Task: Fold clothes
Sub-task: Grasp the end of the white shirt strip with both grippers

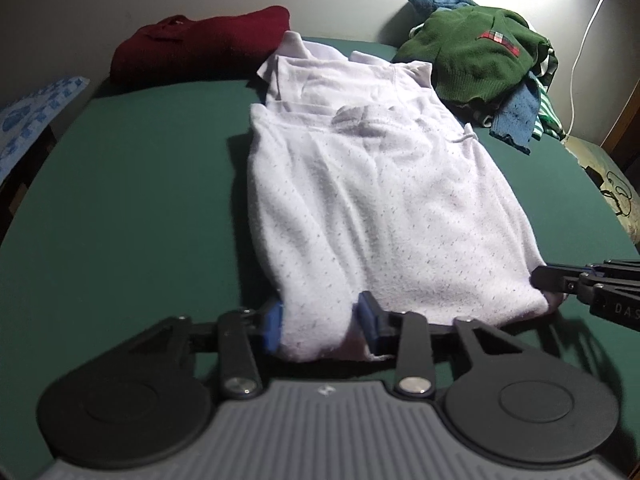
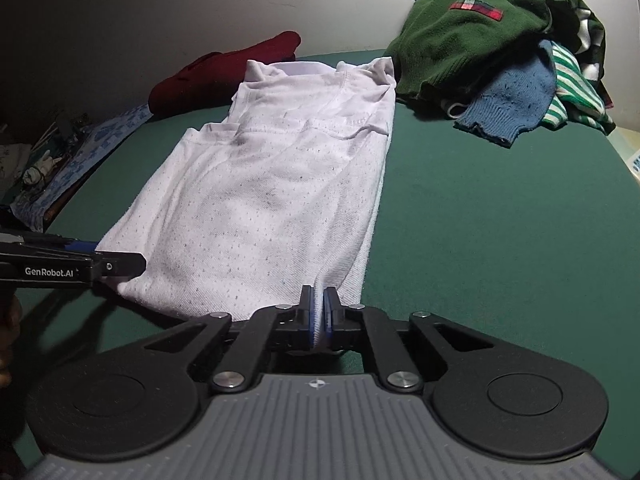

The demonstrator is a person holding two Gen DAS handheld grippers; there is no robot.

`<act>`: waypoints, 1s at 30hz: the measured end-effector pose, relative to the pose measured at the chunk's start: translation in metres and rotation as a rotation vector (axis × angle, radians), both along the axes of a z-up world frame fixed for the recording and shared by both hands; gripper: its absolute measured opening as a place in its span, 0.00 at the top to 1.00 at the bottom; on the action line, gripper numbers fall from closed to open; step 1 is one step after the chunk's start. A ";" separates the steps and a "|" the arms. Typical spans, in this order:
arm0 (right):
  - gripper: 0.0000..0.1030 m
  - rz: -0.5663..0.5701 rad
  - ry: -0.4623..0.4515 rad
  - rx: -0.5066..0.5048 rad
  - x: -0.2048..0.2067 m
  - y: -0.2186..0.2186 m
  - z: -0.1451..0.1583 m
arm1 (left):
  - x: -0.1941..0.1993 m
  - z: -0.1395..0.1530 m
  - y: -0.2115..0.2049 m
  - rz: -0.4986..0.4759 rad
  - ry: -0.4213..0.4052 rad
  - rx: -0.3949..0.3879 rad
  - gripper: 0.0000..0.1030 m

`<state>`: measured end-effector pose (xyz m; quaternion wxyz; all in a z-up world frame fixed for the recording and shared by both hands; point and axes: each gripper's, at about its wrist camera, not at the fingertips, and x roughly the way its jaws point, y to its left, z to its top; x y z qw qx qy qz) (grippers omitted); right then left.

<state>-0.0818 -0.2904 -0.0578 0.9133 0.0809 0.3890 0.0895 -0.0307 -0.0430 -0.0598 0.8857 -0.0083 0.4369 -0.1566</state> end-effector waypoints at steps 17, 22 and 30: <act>0.96 0.012 0.082 -0.046 -0.014 0.009 0.017 | -0.015 0.012 0.029 -0.167 0.046 -0.092 0.88; 0.95 0.042 0.133 -0.057 -0.025 0.011 0.022 | -0.037 0.011 0.038 -0.180 0.085 -0.109 0.88; 0.95 0.121 0.269 -0.051 -0.057 0.026 0.013 | -0.067 0.005 0.056 -0.176 0.176 -0.145 0.88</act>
